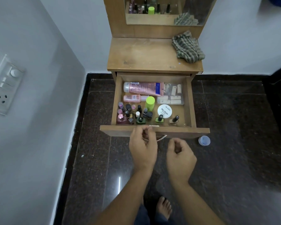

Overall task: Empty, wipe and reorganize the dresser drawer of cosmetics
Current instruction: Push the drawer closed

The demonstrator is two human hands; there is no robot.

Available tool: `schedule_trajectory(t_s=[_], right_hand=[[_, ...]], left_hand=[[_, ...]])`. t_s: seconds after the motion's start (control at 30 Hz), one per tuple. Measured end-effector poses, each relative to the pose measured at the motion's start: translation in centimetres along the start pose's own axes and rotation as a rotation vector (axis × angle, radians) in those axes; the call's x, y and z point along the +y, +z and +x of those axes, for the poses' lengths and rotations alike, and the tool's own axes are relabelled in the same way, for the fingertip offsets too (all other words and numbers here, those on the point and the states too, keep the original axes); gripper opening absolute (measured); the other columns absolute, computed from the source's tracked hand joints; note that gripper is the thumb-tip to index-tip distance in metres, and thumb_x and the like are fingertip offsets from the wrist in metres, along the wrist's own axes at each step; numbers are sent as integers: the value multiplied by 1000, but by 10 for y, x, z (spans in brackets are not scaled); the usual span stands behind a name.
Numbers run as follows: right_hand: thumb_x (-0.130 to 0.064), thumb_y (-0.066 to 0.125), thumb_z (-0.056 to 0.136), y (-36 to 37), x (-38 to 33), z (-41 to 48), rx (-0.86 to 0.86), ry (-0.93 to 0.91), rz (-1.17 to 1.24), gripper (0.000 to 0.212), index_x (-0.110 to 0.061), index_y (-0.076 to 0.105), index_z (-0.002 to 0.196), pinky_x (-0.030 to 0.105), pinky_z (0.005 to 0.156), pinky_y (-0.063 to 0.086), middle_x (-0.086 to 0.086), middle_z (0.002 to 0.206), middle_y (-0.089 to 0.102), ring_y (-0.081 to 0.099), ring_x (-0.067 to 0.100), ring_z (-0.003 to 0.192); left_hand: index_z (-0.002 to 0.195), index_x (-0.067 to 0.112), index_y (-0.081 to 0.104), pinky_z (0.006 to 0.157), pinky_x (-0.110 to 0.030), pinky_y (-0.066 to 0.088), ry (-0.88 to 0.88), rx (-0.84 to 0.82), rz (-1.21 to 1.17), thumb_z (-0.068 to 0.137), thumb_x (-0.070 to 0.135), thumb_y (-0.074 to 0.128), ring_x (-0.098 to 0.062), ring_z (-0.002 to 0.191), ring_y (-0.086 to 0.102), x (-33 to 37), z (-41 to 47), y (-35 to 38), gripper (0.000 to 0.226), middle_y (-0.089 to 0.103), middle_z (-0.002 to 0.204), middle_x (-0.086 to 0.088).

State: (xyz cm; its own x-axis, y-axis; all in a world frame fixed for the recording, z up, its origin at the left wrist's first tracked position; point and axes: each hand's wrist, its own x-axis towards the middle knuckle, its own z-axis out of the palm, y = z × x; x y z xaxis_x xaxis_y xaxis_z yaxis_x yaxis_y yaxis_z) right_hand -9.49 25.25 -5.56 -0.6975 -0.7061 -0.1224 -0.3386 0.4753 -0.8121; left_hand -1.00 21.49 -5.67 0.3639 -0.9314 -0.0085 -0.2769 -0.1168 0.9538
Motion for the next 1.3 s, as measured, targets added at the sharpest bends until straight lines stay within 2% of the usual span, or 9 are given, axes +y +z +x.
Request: schedule_trajectory(t_s=[0.13, 0.23, 0.33, 0.47, 0.6, 0.83, 1.07, 1.17, 1.3], right_hand=[[-29, 65, 94, 13, 15, 2, -194, 423, 7, 17, -18, 78, 91, 30, 77, 50, -2, 84, 75, 70, 22, 85], [-26, 65, 97, 30, 13, 10, -237, 615, 259, 20, -14, 72, 83, 29, 55, 48, 4, 84, 76, 67, 18, 64], [-20, 67, 96, 45, 8, 20, -238, 689, 390, 25, -11, 66, 72, 23, 40, 38, 9, 78, 73, 58, 16, 53], [-8, 67, 90, 58, 2, 32, -220, 788, 416, 18, -10, 65, 73, 20, 37, 37, 9, 63, 67, 56, 15, 44], [-10, 68, 92, 67, 5, 40, -217, 819, 413, 15, -9, 64, 78, 18, 36, 38, 7, 59, 65, 58, 14, 42], [-17, 75, 89, 76, 9, 52, -230, 774, 357, 15, -3, 71, 94, 21, 38, 40, 14, 79, 76, 66, 22, 50], [-22, 76, 88, 89, 2, 77, -253, 712, 324, 15, -11, 69, 80, 20, 37, 39, 11, 83, 76, 65, 23, 54], [-26, 78, 86, 95, -5, 90, -247, 692, 294, 18, -9, 71, 87, 19, 37, 39, 10, 80, 76, 62, 18, 48], [-27, 79, 82, 106, -16, 107, -240, 714, 286, 25, -8, 71, 97, 21, 41, 42, 10, 87, 75, 66, 22, 57]], left_hand=[[84, 21, 63, 72, -34, 48, -345, 154, 102, 97, 34, 56, -20, 81, 65, -24, -15, -2, 21, 67, 81, 0], [102, 13, 70, 85, -39, 51, -590, 57, 213, 102, 42, 53, -32, 97, 66, -39, -9, 1, 33, 73, 97, -9], [113, 9, 71, 95, -45, 52, -632, -105, 246, 104, 42, 49, -39, 105, 65, -42, -1, 11, 41, 73, 108, -17], [119, 5, 71, 94, -41, 51, -660, -144, 271, 105, 36, 50, -40, 111, 65, -45, 12, 18, 40, 72, 116, -20], [120, 7, 71, 97, -44, 51, -694, -110, 232, 105, 36, 52, -39, 111, 65, -49, 12, 25, 38, 72, 117, -18], [116, 11, 73, 96, -44, 54, -732, -99, 193, 103, 38, 54, -37, 107, 68, -50, 25, 32, 35, 74, 112, -16], [114, 12, 73, 96, -47, 55, -712, -108, 156, 101, 40, 55, -39, 104, 69, -51, 54, 48, 35, 74, 110, -16], [116, 15, 72, 97, -43, 53, -700, -125, 192, 101, 42, 54, -38, 107, 67, -48, 68, 54, 36, 73, 114, -16], [121, 15, 69, 90, -37, 47, -702, -128, 242, 102, 42, 53, -38, 112, 65, -42, 86, 64, 37, 71, 119, -16]])
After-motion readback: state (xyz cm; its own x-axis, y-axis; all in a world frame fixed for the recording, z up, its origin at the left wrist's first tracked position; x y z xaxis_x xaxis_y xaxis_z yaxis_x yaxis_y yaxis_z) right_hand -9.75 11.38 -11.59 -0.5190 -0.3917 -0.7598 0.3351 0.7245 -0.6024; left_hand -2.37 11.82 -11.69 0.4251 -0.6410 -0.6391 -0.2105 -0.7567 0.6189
